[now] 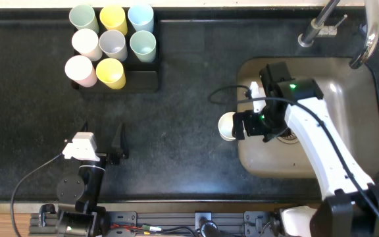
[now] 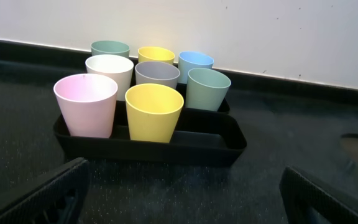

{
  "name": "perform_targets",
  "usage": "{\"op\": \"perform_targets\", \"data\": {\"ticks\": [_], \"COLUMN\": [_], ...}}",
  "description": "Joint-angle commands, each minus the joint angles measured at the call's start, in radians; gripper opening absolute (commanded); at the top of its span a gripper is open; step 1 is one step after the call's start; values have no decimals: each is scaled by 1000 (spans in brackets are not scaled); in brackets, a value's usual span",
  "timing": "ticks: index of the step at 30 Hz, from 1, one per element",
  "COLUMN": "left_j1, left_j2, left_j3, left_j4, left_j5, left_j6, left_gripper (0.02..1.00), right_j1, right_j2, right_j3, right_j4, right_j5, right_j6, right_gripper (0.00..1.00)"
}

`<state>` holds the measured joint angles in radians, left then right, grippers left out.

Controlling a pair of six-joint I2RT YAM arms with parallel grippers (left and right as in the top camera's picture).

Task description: Store Cups

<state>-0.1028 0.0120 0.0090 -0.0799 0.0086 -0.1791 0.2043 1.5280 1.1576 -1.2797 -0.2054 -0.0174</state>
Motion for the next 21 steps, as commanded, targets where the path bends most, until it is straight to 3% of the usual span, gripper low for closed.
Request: {"op": "perform_targets", "data": {"ticks": [1, 6, 13, 19, 21], "left_j1": [6, 6, 6, 6, 6], "left_j2": [-9, -9, -9, -9, -9], "left_j3": [-1, -1, -1, -1, -1], "left_j4": [-4, -4, -4, -4, -4], "left_j5": [13, 13, 13, 13, 13], "left_j6": [18, 18, 18, 18, 18], "left_gripper": [1000, 1000, 1000, 1000, 1000], "right_j1": [-1, -1, 14, 29, 42], "right_j2": [28, 35, 66, 103, 111], "right_j3": [32, 32, 31, 31, 31], "right_j4": [55, 83, 72, 87, 92], "right_j5": [13, 30, 70, 82, 87], "right_j6": [87, 111, 111, 111, 112], "right_gripper": [998, 993, 908, 761, 597]}}
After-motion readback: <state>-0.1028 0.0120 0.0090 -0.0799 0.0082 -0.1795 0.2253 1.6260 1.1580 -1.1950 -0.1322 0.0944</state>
